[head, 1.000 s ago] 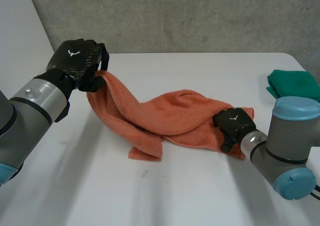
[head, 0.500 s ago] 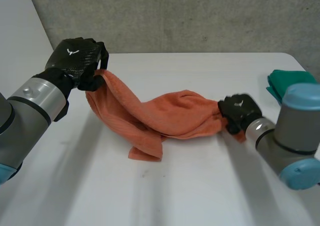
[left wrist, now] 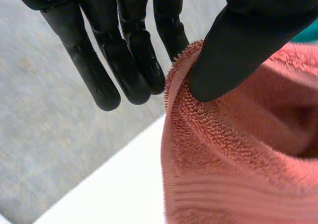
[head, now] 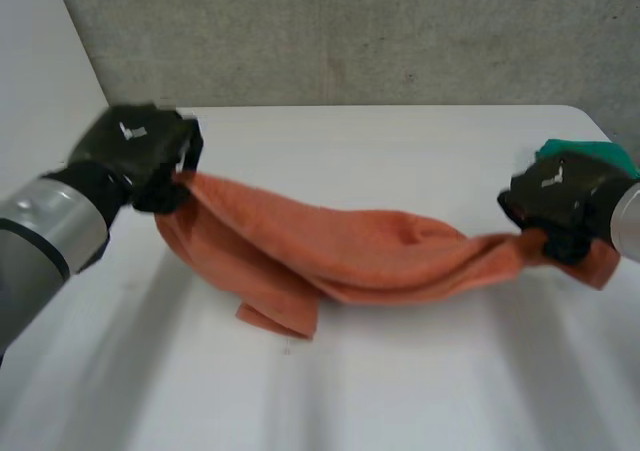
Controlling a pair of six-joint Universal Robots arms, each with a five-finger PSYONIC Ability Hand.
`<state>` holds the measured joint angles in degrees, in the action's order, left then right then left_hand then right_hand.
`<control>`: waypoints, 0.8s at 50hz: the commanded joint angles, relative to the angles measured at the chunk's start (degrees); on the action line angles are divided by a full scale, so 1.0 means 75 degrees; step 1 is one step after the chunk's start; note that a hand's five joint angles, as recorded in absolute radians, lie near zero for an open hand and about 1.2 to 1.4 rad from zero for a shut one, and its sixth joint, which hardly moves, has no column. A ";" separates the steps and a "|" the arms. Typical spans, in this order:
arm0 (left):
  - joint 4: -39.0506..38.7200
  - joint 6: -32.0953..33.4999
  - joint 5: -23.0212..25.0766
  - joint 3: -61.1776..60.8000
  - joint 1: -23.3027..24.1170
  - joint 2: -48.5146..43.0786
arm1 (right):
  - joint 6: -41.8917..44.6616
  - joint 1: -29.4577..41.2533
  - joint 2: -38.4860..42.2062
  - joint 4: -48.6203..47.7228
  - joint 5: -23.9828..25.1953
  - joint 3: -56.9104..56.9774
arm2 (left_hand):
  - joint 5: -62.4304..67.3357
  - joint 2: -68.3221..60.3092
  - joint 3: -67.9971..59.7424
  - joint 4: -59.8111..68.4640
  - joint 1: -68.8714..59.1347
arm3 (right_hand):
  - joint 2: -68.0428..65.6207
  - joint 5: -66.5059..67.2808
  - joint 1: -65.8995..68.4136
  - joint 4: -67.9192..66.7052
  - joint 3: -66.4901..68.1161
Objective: Fold the laundry.
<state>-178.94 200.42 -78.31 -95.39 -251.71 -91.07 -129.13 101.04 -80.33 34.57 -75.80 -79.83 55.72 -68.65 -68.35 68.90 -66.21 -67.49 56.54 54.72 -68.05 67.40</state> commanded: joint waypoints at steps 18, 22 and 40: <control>-0.2118 0.1731 -0.1699 0.5498 0.0152 -0.3923 | -0.1729 0.0602 0.3117 -0.3678 -0.1378 0.5541 | 0.1904 -0.1513 -0.1554 0.1479 -0.1838 | -0.1668 0.1795 0.3370 -0.1593 0.1680; -0.3537 0.1508 -0.2074 0.5979 0.0152 -0.3526 | -0.1954 0.0602 0.3093 -0.4886 -0.1378 0.6258 | 0.1904 -0.1513 -0.1554 0.1479 -0.1838 | -0.1668 0.1795 0.3370 -0.1593 0.1680; -0.4383 0.1542 -0.1969 0.3029 0.0198 -0.3032 | -0.1966 0.0602 0.3362 -0.5735 -0.0453 0.4423 | 0.1904 -0.1513 -0.1554 0.1479 -0.1838 | -0.1668 0.1795 0.3370 -0.1593 0.1680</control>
<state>-212.22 211.79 -94.80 -60.08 -250.27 -113.85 -144.13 105.65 -56.65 -13.79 -83.58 -37.23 55.72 -68.83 -68.55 68.93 -66.21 -67.49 56.78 55.52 -68.33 67.75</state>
